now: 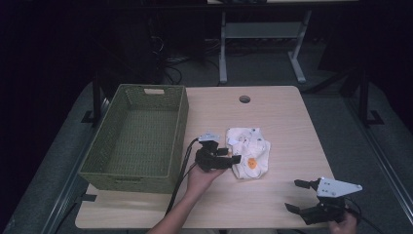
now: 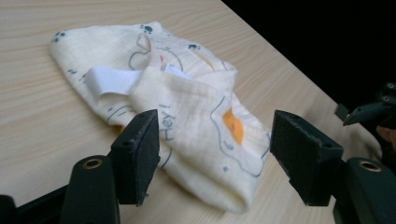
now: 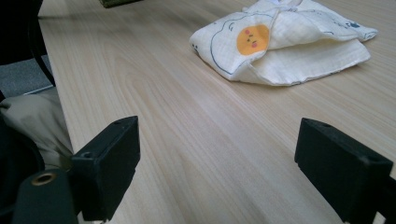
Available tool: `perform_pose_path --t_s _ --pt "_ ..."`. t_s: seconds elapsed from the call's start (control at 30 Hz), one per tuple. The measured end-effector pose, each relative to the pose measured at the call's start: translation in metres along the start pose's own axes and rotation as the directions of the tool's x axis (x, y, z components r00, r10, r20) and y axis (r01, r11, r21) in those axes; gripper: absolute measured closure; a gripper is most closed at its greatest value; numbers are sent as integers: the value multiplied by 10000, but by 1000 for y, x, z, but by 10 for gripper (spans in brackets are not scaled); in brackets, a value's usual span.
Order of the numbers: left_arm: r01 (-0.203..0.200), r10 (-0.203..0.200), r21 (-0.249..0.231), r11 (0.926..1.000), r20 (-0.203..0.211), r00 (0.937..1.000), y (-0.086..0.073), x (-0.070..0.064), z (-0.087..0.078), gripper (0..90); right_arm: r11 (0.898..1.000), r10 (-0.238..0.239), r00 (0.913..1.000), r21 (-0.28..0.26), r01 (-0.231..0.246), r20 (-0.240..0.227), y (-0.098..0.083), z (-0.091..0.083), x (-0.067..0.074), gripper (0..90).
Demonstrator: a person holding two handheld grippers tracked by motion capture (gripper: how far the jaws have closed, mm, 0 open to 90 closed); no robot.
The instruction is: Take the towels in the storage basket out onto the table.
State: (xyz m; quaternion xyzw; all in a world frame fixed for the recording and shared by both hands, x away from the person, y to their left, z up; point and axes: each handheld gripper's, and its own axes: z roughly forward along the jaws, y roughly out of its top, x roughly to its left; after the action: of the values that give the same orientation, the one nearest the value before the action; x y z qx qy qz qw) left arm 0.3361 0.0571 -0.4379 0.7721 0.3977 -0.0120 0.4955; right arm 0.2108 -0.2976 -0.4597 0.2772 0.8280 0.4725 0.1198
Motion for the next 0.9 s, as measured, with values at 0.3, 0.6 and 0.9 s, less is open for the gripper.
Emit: perform_pose_path --t_s 0.3,0.6,0.9 --pt "-551 551 -131 9984 -24 9985 -19 -10 -19 308 9999 14 10000 128 -15 29 0 2 0 138" --pt "-971 969 -81 9952 -227 9950 -37 -13 -31 289 9999 -26 10000 149 25 54 0 2 1 138" --pt "-1061 1054 -285 9939 -257 9941 -55 -17 -42 288 9998 -20 10000 194 19 50 0 3 1 138"
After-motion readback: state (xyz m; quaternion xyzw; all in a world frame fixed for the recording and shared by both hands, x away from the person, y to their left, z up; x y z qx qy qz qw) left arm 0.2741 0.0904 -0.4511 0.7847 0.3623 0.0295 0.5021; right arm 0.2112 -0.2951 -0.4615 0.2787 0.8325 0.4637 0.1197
